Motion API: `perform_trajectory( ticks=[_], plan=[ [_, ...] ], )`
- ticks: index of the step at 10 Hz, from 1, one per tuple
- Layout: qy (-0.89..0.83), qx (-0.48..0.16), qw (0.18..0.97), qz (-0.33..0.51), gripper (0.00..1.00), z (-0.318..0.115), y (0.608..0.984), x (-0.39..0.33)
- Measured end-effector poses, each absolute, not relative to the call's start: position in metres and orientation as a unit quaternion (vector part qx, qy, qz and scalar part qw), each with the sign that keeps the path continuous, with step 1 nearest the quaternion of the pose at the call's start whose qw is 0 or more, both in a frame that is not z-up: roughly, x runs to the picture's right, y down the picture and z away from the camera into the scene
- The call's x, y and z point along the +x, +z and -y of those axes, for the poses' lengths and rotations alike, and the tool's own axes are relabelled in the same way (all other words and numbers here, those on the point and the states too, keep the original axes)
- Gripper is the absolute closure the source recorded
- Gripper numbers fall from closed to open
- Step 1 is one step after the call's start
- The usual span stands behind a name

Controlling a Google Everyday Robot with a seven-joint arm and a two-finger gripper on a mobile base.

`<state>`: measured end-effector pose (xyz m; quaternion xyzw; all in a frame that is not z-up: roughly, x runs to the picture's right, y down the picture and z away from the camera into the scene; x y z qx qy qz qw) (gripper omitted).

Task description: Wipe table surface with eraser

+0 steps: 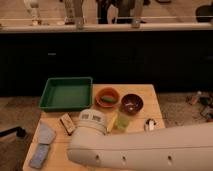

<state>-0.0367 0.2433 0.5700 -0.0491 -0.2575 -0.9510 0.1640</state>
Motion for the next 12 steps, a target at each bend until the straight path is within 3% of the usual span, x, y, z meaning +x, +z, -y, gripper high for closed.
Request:
perform_trajectory(
  ticks=[12],
  plan=[
    [-0.948, -0.058, 0.185, 0.254, 0.20, -0.244, 0.569, -0.046]
  ],
)
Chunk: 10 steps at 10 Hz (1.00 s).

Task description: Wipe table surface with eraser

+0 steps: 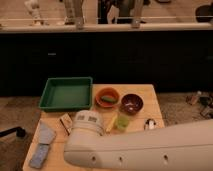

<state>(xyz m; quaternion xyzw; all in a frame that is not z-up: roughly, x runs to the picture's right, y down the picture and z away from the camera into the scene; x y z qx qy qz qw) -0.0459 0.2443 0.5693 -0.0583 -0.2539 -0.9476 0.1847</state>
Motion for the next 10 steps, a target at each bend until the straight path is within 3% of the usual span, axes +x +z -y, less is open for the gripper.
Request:
perform_trajectory(
  ticks=[10],
  plan=[
    [-0.938, -0.100, 0.173, 0.284, 0.20, -0.238, 0.606, -0.100]
  ],
)
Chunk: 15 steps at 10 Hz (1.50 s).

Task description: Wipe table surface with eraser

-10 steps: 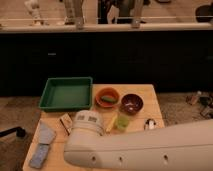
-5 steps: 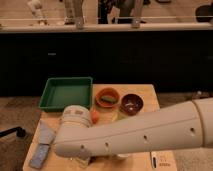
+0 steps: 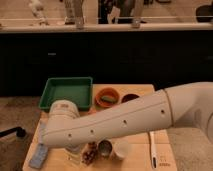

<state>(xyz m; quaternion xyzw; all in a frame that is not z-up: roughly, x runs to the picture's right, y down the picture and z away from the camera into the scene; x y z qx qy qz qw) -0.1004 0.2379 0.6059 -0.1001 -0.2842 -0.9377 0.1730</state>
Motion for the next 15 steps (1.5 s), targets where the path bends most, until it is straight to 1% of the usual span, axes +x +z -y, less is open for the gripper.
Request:
perform_trajectory(
  ticks=[4, 7, 11, 15],
  plan=[
    [-0.933, -0.112, 0.185, 0.287, 0.20, -0.232, 0.619, -0.116],
    [-0.926, -0.105, 0.213, 0.294, 0.20, -0.223, 0.630, -0.129],
    [-0.916, -0.093, 0.246, 0.302, 0.20, -0.216, 0.653, -0.163],
    [-0.913, -0.099, 0.267, 0.292, 0.20, -0.211, 0.678, -0.179]
  ],
)
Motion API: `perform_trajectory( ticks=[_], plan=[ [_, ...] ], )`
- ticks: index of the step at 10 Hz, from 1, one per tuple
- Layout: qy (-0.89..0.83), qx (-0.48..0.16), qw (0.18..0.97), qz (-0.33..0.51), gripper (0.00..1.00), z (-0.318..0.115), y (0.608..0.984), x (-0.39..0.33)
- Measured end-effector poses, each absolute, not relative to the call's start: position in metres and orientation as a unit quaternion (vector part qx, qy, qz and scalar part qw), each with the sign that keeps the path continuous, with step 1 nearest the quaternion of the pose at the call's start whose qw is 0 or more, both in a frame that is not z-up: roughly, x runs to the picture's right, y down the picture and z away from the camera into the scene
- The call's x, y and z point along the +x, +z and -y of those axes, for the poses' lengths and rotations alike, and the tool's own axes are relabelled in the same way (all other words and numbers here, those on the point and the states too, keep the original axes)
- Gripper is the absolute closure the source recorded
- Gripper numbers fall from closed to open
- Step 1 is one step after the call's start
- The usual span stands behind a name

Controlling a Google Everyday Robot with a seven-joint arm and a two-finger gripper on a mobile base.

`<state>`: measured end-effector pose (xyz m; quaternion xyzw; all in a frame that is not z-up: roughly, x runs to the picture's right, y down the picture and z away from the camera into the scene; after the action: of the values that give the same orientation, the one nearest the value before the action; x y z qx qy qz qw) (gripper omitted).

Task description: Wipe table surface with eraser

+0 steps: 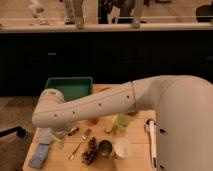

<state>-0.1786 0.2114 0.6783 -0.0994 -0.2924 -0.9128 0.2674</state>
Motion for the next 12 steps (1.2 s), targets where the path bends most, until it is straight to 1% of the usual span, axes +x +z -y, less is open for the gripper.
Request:
perform_trajectory(
  ticks=[3, 6, 8, 12],
  plan=[
    [-0.910, -0.117, 0.296, 0.266, 0.20, -0.206, 0.702, -0.185],
    [-0.899, -0.128, 0.329, 0.261, 0.20, -0.203, 0.721, -0.185],
    [-0.886, -0.120, 0.353, 0.276, 0.20, -0.201, 0.738, -0.188],
    [-0.877, -0.102, 0.361, 0.299, 0.20, -0.200, 0.746, -0.187]
  ],
)
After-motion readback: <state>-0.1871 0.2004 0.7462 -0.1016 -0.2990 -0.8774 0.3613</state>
